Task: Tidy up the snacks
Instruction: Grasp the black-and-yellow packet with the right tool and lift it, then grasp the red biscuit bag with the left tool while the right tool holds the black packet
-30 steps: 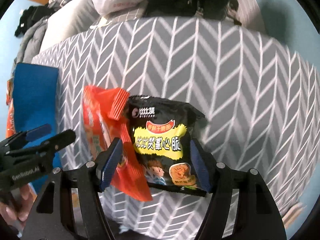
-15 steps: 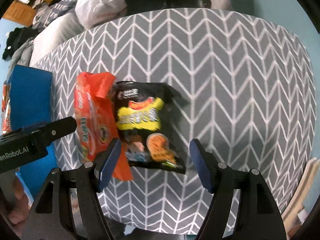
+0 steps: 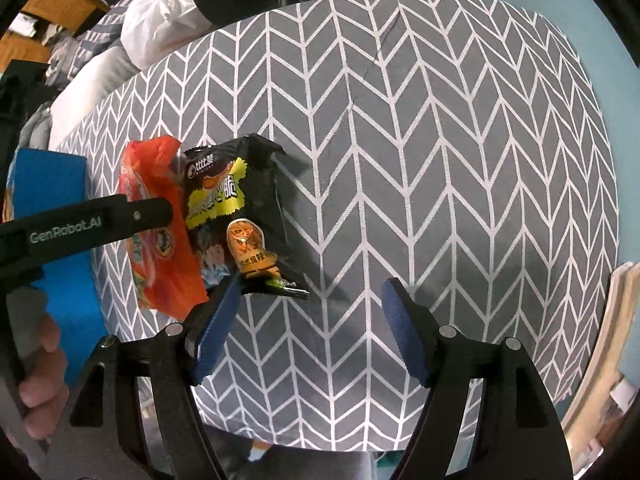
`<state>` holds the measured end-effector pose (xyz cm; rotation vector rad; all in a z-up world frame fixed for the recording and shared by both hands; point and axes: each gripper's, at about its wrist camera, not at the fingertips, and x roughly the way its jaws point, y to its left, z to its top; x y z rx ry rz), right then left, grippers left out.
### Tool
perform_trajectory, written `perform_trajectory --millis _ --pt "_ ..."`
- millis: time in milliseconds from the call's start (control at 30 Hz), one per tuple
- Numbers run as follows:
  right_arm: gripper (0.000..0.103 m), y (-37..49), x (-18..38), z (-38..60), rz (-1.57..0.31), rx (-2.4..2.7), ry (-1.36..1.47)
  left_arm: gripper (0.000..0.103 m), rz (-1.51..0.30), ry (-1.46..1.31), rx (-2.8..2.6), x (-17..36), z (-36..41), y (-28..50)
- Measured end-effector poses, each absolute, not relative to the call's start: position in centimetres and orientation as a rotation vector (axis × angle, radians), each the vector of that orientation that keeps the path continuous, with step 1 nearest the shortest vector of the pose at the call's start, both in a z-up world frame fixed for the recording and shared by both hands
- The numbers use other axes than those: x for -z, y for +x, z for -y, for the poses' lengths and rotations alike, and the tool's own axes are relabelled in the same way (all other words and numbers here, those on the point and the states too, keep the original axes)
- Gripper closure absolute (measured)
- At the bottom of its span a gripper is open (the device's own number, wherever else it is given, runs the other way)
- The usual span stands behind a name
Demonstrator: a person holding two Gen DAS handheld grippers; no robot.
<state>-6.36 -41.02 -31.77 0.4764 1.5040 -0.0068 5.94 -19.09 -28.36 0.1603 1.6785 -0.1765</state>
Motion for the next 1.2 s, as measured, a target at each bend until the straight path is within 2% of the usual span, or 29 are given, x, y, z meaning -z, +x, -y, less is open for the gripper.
perform_trajectory --millis 333,400,667,1067,1133,1200 --pt "0.029 -3.3 32.3 37.5 -1.512 -0.033 0.461 0.014 -1.676 0.172 0.168 28.4 15.1 6.5" --pt "0.026 -2.6 32.3 36.8 -1.514 -0.04 0.453 0.014 -1.678 0.178 0.166 28.6 14.0 6.6" --pt "0.025 0.0 33.6 33.7 -1.55 -0.026 0.371 0.014 -1.7 0.087 0.177 29.2 10.2 7.3" --pt "0.024 2.9 35.4 30.2 -1.559 0.059 0.239 0.014 -1.739 0.044 0.182 29.9 9.5 7.3" --pt "0.026 3.0 35.4 29.5 -1.559 0.056 0.207 0.014 -1.751 0.034 0.182 30.8 9.6 6.9" --pt "0.037 2.8 35.3 28.9 -1.551 0.054 0.161 0.014 -1.75 0.039 0.185 31.2 9.3 6.8"
